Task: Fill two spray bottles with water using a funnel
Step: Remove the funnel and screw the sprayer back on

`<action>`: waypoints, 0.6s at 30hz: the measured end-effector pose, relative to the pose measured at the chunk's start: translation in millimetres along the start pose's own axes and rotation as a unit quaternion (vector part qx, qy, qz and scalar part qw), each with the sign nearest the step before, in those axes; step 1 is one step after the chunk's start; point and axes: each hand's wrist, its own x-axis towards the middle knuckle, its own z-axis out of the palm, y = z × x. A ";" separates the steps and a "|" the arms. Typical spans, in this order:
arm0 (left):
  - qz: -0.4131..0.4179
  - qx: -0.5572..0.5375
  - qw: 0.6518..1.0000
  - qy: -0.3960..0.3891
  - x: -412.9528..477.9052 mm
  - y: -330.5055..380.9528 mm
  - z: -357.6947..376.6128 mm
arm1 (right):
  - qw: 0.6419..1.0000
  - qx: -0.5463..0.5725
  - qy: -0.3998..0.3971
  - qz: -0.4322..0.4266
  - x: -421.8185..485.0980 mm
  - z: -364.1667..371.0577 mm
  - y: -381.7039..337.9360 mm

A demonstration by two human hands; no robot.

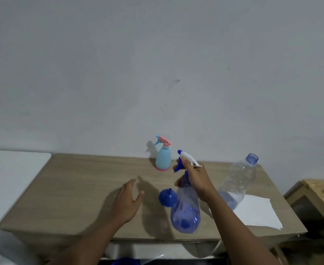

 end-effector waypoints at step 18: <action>-0.141 0.250 0.910 -0.300 1.0 -81.7 23.3 | 0.957 -0.209 -0.089 0.180 18.2 35.9 100.6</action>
